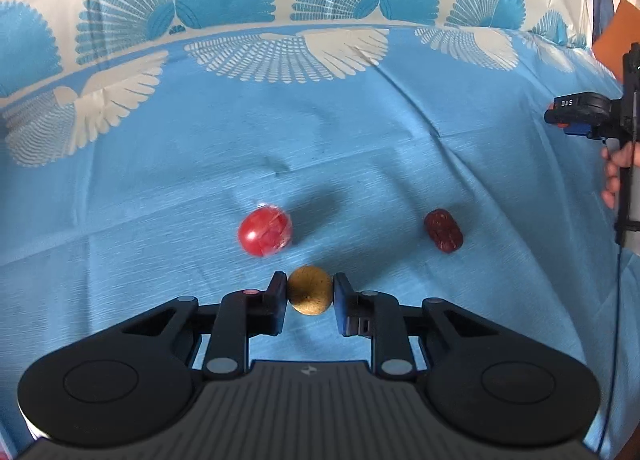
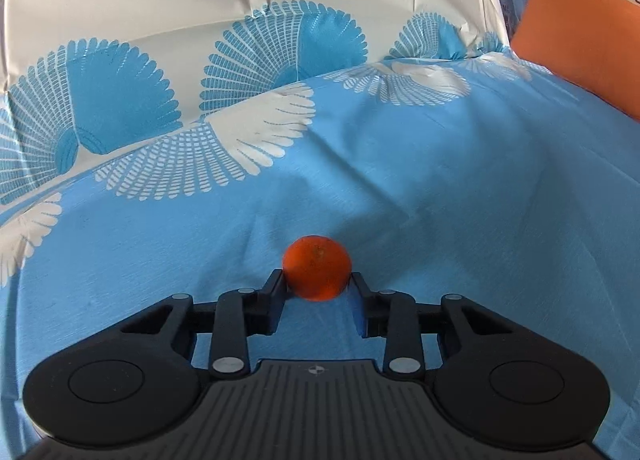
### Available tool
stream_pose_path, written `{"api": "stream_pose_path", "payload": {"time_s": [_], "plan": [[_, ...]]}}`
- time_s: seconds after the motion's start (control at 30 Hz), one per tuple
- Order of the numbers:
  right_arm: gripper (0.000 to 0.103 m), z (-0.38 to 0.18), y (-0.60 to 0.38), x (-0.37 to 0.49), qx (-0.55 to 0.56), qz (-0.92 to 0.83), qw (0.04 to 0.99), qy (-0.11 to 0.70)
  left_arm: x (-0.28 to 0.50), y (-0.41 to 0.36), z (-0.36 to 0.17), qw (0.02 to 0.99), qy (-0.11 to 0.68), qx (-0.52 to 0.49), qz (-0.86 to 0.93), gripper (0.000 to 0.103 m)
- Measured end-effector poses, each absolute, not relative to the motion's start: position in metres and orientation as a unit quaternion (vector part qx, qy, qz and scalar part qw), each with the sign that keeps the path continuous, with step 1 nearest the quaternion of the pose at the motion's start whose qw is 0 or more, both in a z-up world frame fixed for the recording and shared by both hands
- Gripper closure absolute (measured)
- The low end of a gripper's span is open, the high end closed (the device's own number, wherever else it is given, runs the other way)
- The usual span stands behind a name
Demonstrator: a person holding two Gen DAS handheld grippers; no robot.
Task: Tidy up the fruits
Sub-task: 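Grasp the small yellow fruit with the left tool while the right tool grasps the kumquat, then carry both fruits over the plate and open both tools to drop them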
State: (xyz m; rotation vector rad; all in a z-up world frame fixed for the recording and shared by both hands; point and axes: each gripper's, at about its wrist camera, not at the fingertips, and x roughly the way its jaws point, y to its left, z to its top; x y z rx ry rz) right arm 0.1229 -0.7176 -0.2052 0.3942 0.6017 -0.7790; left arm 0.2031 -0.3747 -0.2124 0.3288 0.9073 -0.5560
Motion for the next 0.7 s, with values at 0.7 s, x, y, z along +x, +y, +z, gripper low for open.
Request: {"api": "stream_pose_path", "payload": {"time_s": [0.7], "plan": [[0.068,-0.036,-0.4,-0.065,0.202,-0.132,0.947,0.213,0.037,-0.139,-0.041,0.884,0.425,0.115,-0.161,0.076]]}}
